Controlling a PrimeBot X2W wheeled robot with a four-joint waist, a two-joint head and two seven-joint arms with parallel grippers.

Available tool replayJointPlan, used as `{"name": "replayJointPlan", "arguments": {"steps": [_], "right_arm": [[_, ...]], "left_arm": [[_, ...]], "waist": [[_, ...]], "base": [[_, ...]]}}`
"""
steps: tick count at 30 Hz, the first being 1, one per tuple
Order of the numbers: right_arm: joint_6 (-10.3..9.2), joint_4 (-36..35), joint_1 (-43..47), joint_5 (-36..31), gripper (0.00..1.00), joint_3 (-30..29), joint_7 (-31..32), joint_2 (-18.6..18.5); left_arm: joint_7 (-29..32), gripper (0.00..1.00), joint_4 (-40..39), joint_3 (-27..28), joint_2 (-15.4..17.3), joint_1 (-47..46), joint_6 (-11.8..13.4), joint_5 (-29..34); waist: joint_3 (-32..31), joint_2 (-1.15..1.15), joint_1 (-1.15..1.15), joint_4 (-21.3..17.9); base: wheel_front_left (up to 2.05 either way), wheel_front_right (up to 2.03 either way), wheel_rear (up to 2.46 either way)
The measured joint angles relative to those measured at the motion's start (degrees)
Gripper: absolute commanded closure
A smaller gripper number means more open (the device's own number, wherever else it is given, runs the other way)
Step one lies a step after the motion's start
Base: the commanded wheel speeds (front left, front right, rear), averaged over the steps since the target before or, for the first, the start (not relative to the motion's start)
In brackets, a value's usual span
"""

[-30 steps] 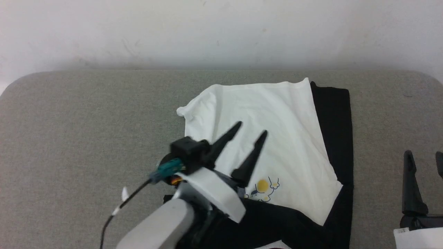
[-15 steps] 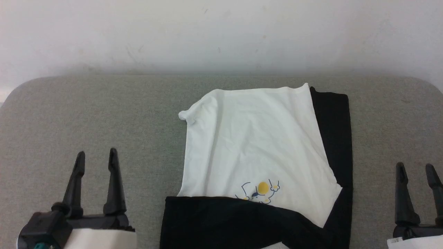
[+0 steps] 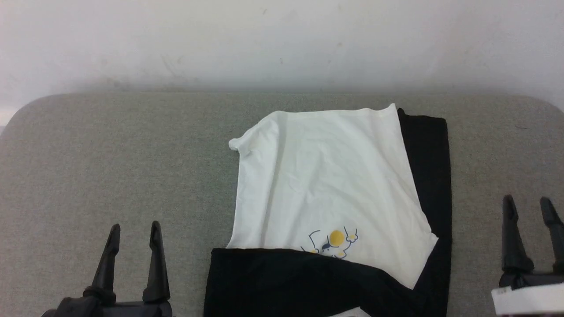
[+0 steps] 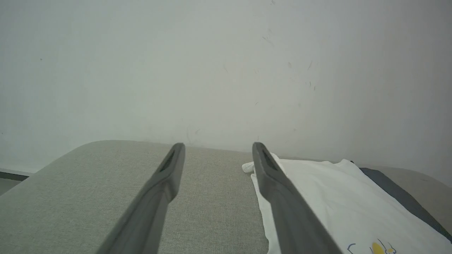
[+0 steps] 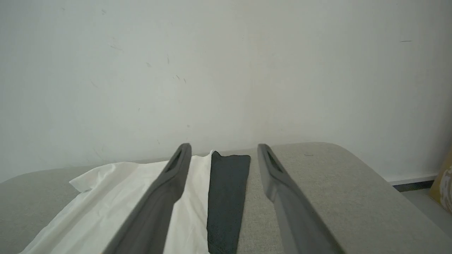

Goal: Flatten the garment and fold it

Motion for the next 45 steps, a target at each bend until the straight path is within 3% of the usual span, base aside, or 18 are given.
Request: {"name": "replayJointPlan", "arguments": {"steps": [7,11,15,19,22,26,33,40,45], "right_arm": [[0.00,-4.09,-17.04,-2.24,0.00,0.27,13.22,-0.91],[0.00,-2.56,-31.13,-0.47,0.00,0.13,21.52,-5.90],[0.00,2.16,-45.77,1.35,0.00,1.12,28.56,-11.01],[0.00,11.00,-57.01,2.22,0.00,0.34,37.44,-12.39],[0.00,17.67,-62.61,1.18,0.00,-3.52,43.69,-11.96],[-0.01,23.13,-67.97,-1.79,0.00,-6.14,48.48,-12.35],[-0.01,28.46,-70.74,-3.60,0.00,-5.64,60.65,-12.39],[-0.01,27.93,-70.25,-6.02,0.00,-6.62,65.97,-13.26],[-0.01,27.99,-69.04,-6.66,0.00,-8.39,71.20,-11.57]], "left_arm": [[0.00,0.00,0.01,1.19,-3.26,-3.96,-4.11,0.99],[0.00,0.00,-0.09,1.66,-4.95,-7.16,-6.20,1.59],[0.00,0.00,-0.08,2.11,-6.30,-10.20,-8.21,2.48],[0.00,0.00,0.01,2.34,-7.51,-12.35,-9.96,3.00],[0.00,0.00,0.13,2.20,-8.48,-13.71,-11.05,3.02],[0.00,0.00,0.22,2.32,-9.35,-15.26,-12.10,3.03],[0.00,0.00,0.58,2.35,-10.16,-16.81,-13.56,3.19],[0.00,0.00,1.43,1.30,-10.66,-18.93,-14.34,2.80],[0.00,0.00,2.26,1.31,-10.70,-19.41,-14.52,2.23]], "waist": [[4.46,0.00,0.01,-0.77],[8.16,0.00,0.02,-1.26],[12.31,0.00,0.02,-1.61],[16.42,0.00,0.03,-1.68],[19.37,0.00,0.03,-1.47],[23.04,0.00,0.02,-0.72],[28.68,0.00,0.02,1.14],[32.78,0.00,0.01,3.50],[34.67,0.00,0.01,5.28]], "base": [[0.00,0.00,0.00],[0.00,0.00,0.00],[0.00,0.00,0.00],[0.00,0.00,0.00],[0.00,0.00,0.00],[0.00,0.00,0.00],[0.00,0.00,0.00],[0.00,0.00,0.00],[0.00,0.00,0.00]]}}
